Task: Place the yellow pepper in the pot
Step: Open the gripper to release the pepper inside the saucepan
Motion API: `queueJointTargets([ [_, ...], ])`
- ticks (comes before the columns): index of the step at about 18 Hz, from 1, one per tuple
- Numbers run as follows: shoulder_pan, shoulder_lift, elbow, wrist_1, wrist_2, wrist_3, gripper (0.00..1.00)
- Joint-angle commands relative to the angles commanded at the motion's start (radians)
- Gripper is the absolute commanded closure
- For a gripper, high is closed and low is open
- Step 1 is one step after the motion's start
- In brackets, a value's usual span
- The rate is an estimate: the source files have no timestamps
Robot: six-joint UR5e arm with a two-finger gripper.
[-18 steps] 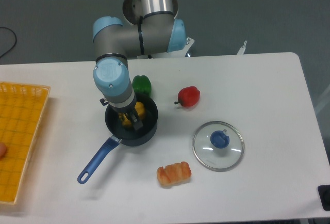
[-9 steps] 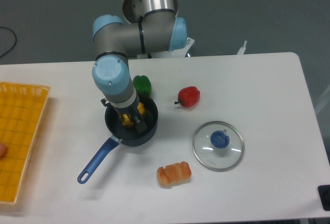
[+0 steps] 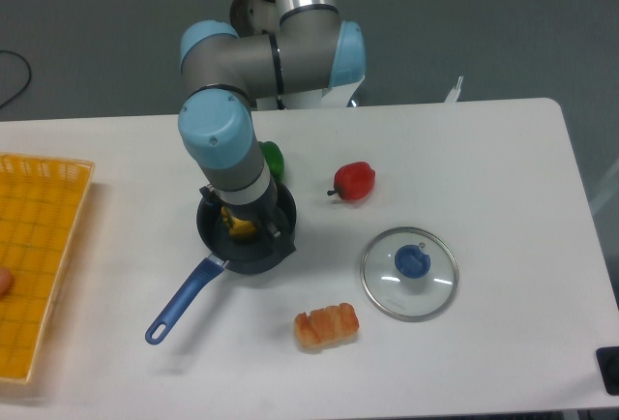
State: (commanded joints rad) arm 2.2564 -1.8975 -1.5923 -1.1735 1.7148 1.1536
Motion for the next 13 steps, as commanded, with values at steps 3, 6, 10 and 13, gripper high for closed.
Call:
queueJointTargets([
  [3,0.02,0.003,0.0,0.002,0.031,0.006,0.0],
  [6,0.046,0.008,0.0,0.002,0.032,0.009,0.0],
  [10,0.072,0.008,-0.003,0.0,0.032,0.028,0.0],
  [13,0.083,0.011,-0.003,0.0,0.032,0.031,0.0],
])
